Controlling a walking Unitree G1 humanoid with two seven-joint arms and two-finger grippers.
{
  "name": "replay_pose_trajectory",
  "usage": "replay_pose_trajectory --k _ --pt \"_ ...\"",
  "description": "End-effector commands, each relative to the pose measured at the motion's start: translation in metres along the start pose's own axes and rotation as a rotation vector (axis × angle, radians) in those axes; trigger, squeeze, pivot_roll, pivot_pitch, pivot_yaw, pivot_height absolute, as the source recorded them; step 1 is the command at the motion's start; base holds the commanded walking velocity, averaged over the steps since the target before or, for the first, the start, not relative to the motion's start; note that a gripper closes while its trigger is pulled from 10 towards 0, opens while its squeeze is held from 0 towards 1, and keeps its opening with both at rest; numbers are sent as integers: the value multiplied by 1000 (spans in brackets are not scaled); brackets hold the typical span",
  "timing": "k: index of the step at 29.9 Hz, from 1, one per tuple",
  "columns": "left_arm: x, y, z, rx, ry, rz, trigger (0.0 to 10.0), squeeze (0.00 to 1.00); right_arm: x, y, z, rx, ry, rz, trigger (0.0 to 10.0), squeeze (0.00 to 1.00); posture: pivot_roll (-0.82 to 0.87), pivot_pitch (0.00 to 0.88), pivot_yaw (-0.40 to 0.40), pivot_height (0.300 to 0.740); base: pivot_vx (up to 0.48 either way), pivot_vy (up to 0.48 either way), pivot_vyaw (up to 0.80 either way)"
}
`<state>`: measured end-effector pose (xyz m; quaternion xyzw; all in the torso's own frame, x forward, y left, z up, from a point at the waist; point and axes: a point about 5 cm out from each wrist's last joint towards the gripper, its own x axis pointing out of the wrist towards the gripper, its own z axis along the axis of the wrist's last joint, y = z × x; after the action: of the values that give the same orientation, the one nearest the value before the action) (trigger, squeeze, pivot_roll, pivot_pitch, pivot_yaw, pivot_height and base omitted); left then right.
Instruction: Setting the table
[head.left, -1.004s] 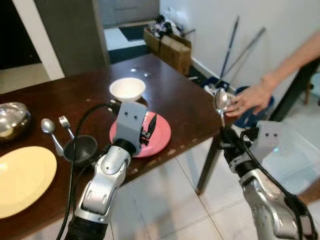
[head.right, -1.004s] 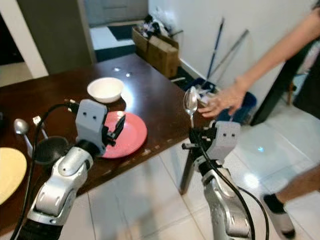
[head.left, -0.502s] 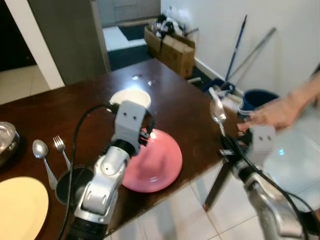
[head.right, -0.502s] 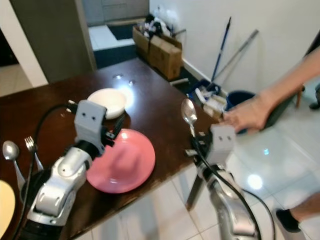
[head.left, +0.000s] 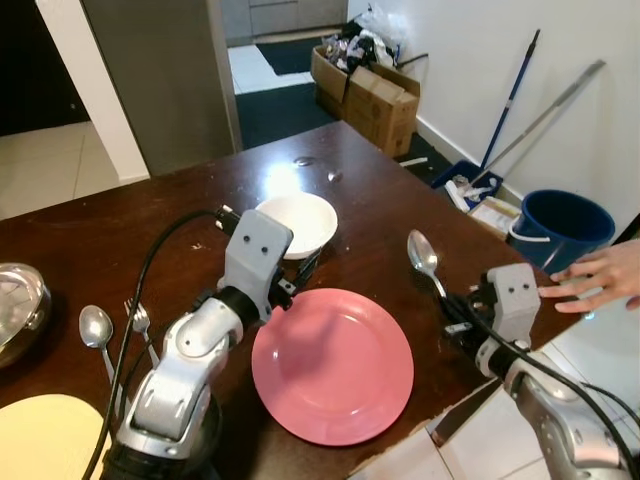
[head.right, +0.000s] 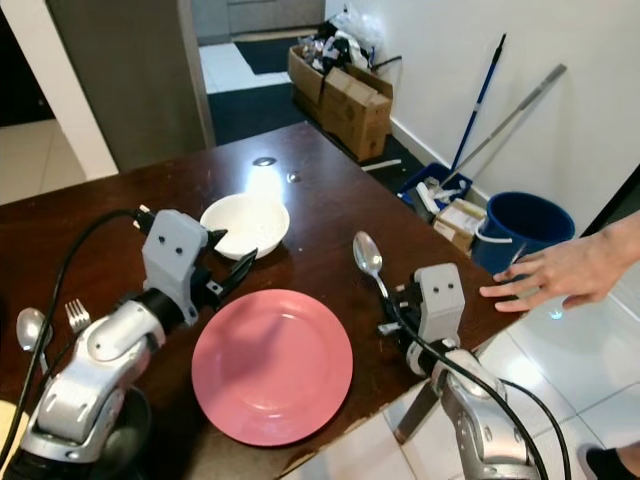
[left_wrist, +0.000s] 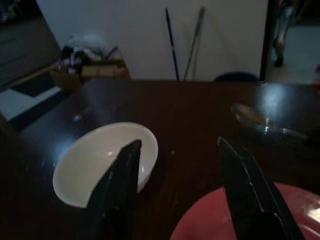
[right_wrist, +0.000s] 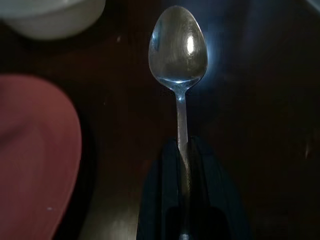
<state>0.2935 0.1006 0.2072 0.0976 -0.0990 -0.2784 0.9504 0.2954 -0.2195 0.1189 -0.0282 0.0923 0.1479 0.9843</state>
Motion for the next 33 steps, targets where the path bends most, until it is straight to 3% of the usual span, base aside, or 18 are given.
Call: replay_pose_trajectory --k 1,8,18,19,20,32,33 --pt "-4 5 3 -4 3 -4 10000 0 2 -1 -2 -25 22 42 10000 0 -50 0 109 740 0 0 0" --pt "-8 9 6 -8 3 -13 10000 0 3 3 -8 -76 63 113 10000 0 -45 0 109 740 0 0 0" --pt "-8 9 7 -17 6 -18 10000 0 3 3 -15 -85 79 123 10000 0 -47 0 114 740 0 0 0" --pt "-8 9 7 -17 5 -18 10000 0 4 2 -16 -86 78 120 10000 396 -46 0 115 740 0 0 0" --pt "-8 9 7 -18 5 -17 10000 0 4 2 -16 -81 74 122 10000 1000 -46 0 115 740 0 0 0" --pt "-9 6 7 -31 7 -22 10000 0 7 0 -9 -93 33 127 10000 1000 -48 0 115 740 0 0 0" --pt "-9 5 7 -34 9 -24 10000 0 6 -2 -3 -109 7 112 10000 0 -50 0 115 740 0 0 0"
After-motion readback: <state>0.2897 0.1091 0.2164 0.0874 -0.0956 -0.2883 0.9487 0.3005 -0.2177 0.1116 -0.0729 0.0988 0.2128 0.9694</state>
